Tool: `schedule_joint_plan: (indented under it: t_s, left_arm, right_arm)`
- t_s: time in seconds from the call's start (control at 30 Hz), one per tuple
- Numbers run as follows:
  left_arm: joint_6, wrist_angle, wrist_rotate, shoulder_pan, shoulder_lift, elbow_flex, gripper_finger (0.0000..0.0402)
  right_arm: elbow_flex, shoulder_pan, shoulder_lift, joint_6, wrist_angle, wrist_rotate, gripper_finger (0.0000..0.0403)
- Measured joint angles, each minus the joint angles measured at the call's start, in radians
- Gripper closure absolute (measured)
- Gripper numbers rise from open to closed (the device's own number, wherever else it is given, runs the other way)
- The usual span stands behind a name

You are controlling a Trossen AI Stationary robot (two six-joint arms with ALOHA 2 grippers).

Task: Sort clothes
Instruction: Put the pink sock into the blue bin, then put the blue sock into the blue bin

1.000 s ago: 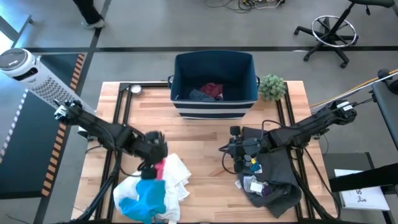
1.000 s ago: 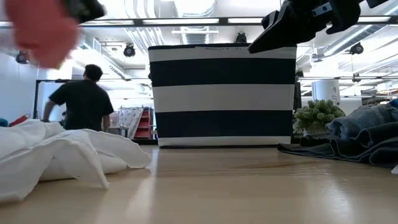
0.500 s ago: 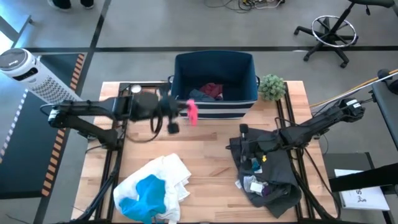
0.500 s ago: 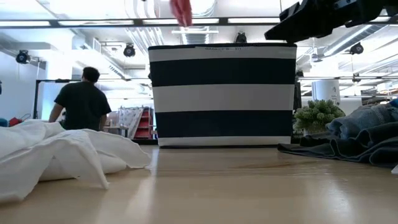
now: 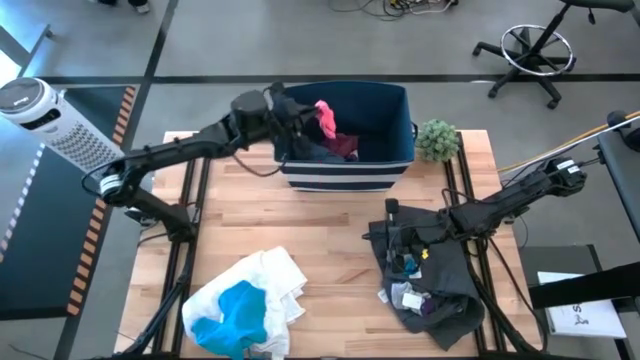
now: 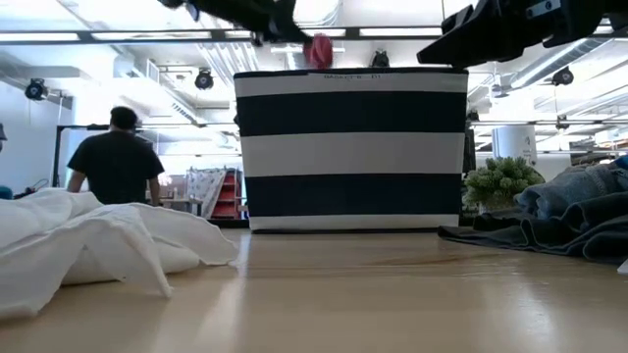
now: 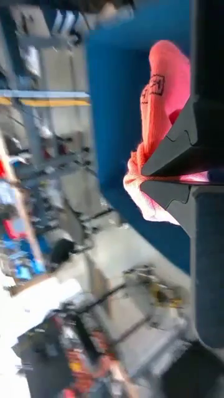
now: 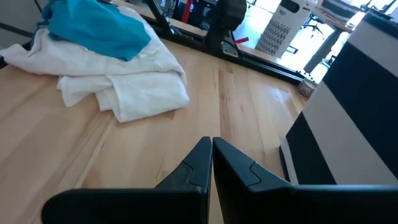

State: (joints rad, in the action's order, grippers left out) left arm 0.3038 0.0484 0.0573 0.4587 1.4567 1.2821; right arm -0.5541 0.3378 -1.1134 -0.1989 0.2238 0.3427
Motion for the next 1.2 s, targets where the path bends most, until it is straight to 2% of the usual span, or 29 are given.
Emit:
schedule_joint_plan:
  t_s: [0.17,0.33,0.63,0.77,0.97,1.2]
  left_arm:
    - [-0.019,-0.034,-0.057,0.019,0.077,0.000,0.0383]
    - [-0.001,-0.036,-0.120,0.000,0.107,0.000,0.0335]
    - [0.000,-0.031,-0.128,-0.064,0.037,-0.002,0.0220]
    - [-0.003,-0.001,-0.160,-0.101,-0.010,-0.059,0.0186]
    - [-0.007,0.153,-0.160,-0.185,-0.119,-0.244,0.0178]
    - [-0.028,0.273,-0.058,-0.312,-0.297,-0.442,0.0195]
  right_arm:
    - [0.000,0.000,0.001,0.002,-0.001,0.000,0.0403]
    - [0.000,0.000,0.001,0.005,-0.001,0.000,0.0403]
    - [0.000,0.000,0.001,0.056,-0.031,0.000,0.0403]
    - [0.000,0.000,0.001,0.131,-0.085,0.000,0.0403]
    - [-0.023,0.002,0.006,0.303,-0.253,-0.001,0.0402]
    - [-0.199,0.011,-0.010,0.507,-0.633,-0.076,0.0361]
